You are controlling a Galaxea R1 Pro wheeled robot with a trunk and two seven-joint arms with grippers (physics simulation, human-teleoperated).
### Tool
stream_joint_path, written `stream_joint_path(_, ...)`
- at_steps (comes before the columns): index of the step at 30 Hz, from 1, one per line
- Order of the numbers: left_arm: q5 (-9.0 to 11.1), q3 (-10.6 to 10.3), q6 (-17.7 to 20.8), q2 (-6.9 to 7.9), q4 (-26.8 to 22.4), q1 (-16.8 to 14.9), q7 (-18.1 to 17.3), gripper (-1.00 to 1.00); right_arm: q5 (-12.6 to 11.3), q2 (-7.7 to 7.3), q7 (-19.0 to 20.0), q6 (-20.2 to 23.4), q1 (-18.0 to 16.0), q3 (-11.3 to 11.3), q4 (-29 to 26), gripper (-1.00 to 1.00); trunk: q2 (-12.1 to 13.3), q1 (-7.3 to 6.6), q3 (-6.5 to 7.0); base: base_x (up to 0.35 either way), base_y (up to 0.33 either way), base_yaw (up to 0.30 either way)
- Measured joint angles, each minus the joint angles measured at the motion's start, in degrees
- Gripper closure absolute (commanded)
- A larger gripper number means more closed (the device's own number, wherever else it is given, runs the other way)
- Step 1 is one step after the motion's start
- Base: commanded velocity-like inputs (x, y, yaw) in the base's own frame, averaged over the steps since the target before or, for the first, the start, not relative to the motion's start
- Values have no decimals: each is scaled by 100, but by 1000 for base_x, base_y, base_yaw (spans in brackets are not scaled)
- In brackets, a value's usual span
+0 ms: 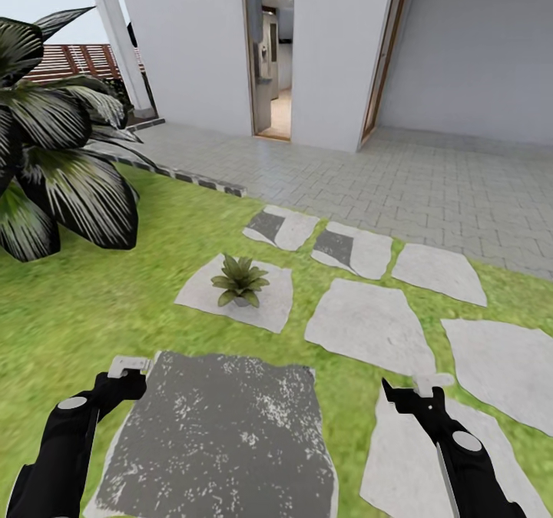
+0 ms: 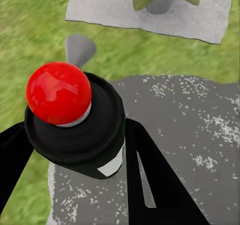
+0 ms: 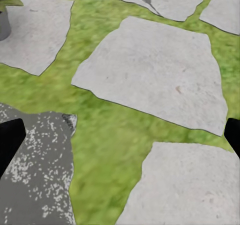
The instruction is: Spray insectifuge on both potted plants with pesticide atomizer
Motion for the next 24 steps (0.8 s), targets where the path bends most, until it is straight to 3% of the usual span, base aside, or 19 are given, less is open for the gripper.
stream_joint_path(13, 1, 0, 0, 0, -2, 0, 0, 100, 0, 0, 2, 0, 0, 0, -4, -100, 0, 0, 0, 252, 3, 0)
stream_joint_path(24, -2, 0, 1, 0, -2, 0, 0, 100, -2, 1, 2, -1, 0, 1, -1, -100, 0, 3, 0, 271, 87, 0)
